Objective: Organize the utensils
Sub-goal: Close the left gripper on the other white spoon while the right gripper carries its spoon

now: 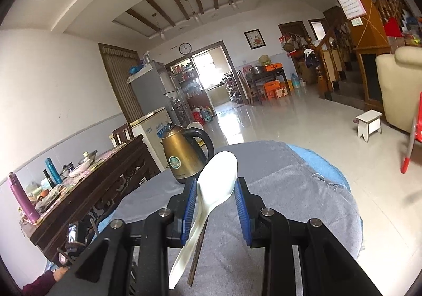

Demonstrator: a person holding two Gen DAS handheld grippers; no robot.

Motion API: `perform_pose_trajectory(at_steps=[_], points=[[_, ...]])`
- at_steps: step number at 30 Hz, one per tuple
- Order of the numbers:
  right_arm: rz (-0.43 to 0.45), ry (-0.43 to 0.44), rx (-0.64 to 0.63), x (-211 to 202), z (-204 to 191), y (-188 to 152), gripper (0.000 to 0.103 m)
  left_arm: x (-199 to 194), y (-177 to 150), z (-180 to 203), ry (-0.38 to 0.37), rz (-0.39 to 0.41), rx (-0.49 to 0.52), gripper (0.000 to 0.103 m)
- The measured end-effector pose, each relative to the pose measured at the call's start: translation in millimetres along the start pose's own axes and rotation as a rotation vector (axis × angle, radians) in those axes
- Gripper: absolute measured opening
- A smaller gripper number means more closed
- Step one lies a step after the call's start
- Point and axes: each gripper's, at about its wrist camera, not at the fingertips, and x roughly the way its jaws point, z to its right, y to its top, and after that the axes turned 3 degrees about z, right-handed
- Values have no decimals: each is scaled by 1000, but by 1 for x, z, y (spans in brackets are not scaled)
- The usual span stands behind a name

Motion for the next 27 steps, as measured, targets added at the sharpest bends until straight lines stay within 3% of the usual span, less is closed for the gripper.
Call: perform_pose_trajectory(at_steps=[2, 5, 7, 8, 14, 20, 27], points=[[-1, -1, -7, -2, 1, -1, 32, 4, -12, 9, -1, -6, 19, 51], [-9, 2, -1, 0, 5, -1, 32, 6, -24, 21, 44, 55, 79, 51], [-17, 5, 4, 3, 4, -3, 32, 6, -28, 22, 41, 86, 79, 34], [-18, 8, 3, 3, 3, -4, 32, 6, -28, 20, 16, 94, 68, 30], [7, 27, -10, -5, -5, -2, 32, -3, -34, 12, -34, 100, 52, 30], [90, 48, -66, -29, -25, 3, 32, -55, -48, 8, -103, 159, 52, 30], [140, 91, -166, -46, -67, -14, 32, -106, -86, 7, -231, 39, 96, 30]])
